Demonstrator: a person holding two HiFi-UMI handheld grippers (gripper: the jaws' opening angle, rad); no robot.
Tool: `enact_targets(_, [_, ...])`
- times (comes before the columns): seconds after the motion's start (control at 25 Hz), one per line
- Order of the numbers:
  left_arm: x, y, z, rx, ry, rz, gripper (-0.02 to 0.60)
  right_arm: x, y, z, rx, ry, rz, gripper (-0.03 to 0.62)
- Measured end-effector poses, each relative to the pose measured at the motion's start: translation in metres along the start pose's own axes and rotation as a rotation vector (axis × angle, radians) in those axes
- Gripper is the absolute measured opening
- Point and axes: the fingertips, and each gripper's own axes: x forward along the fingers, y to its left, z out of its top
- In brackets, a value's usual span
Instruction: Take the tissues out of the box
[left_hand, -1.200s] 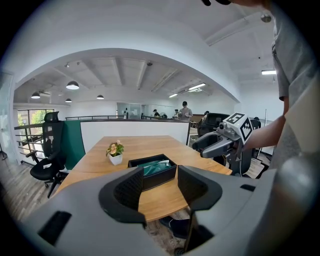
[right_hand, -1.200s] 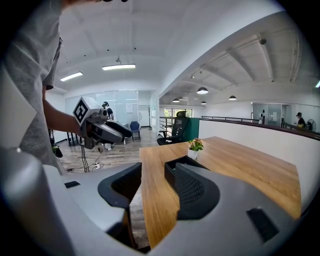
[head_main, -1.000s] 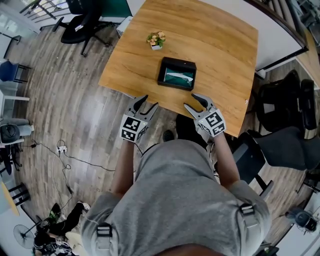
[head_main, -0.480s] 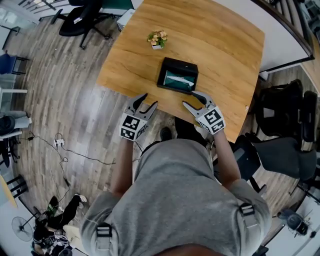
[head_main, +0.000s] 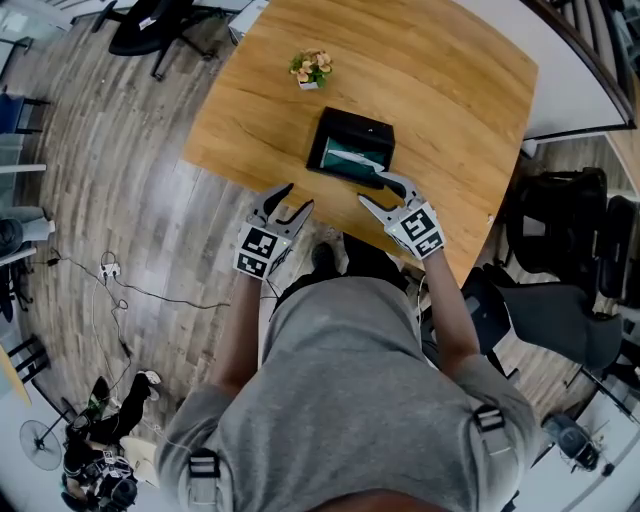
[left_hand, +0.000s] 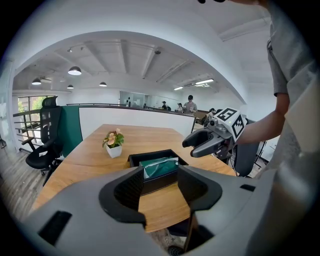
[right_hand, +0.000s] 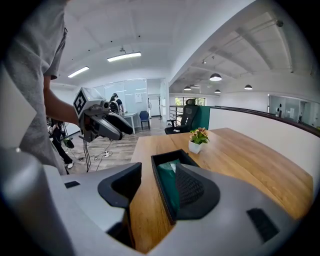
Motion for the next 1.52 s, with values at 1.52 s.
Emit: enact_targets(1.52, [0.016, 0.018, -0.023, -0.063, 0.056, 0.065, 0.227, 0.081, -0.036, -0.031, -0.241, 0.237, 0.146, 0.25])
